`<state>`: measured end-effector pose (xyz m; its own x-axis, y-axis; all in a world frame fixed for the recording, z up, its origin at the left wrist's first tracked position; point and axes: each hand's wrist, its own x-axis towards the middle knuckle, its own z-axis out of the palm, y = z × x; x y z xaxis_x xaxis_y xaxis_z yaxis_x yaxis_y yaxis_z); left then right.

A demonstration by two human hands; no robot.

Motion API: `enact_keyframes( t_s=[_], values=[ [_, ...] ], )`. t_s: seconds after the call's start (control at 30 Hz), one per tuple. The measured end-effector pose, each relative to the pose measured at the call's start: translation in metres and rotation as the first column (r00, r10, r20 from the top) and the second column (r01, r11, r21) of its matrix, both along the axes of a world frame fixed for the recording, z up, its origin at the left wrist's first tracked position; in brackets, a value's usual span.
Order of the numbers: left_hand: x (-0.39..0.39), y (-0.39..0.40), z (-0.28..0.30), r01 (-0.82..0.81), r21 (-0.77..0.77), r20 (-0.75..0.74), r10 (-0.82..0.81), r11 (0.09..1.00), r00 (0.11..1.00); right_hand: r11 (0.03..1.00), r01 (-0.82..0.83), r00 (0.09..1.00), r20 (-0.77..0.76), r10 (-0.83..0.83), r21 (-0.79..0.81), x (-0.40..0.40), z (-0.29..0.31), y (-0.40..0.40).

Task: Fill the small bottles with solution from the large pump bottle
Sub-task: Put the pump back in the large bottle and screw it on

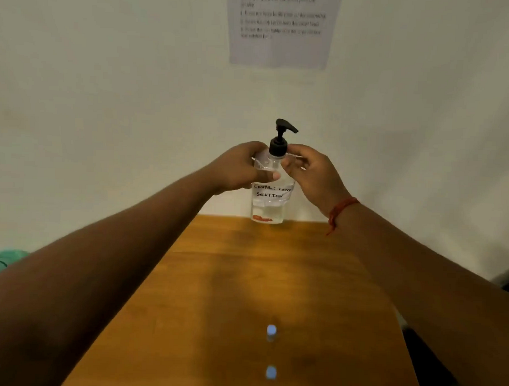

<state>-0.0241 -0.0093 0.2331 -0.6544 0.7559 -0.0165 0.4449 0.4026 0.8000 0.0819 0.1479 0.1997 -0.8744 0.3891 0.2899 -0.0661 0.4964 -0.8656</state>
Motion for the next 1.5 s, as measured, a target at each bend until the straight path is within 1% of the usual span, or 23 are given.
enact_keyframes(
  t_s=[0.13,0.27,0.4,0.5,0.6,0.73,0.9,1.23,1.5],
  values=[
    [0.009,-0.002,-0.064,-0.017,-0.058,0.070,0.021,0.998,0.997,1.000,0.010,0.994,0.109,-0.011,0.010,0.010,-0.064,-0.003],
    [0.017,0.001,-0.129,-0.008,-0.132,0.165,0.029,0.991,0.986,0.998,0.044,0.978,0.206,-0.034,-0.043,0.016,-0.130,-0.008],
    [0.026,0.004,-0.174,0.012,-0.160,0.232,0.026,0.987,0.972,0.994,0.060,0.964,0.264,-0.033,-0.096,0.024,-0.171,-0.014],
    [0.034,0.005,-0.203,0.012,-0.194,0.266,0.040,0.981,0.963,0.992,0.076,0.949,0.312,-0.041,-0.099,0.032,-0.194,-0.020],
    [0.040,0.004,-0.225,0.024,-0.215,0.290,0.041,0.976,0.956,0.992,0.085,0.943,0.329,-0.048,-0.098,0.042,-0.214,-0.025],
    [0.048,0.002,-0.244,0.035,-0.228,0.318,0.041,0.973,0.947,0.990,0.079,0.938,0.346,-0.036,-0.113,0.051,-0.232,-0.028],
    [0.052,0.000,-0.257,0.021,-0.228,0.336,0.058,0.973,0.940,0.994,0.073,0.933,0.358,-0.041,-0.076,0.052,-0.241,-0.028],
    [0.059,-0.004,-0.260,0.044,-0.220,0.334,0.033,0.974,0.942,0.998,0.041,0.939,0.343,-0.021,-0.050,0.054,-0.245,-0.028],
    [0.062,-0.008,-0.263,0.064,-0.212,0.301,0.002,0.975,0.954,0.996,0.042,0.934,0.358,-0.013,-0.075,0.059,-0.246,-0.031]
  ],
)
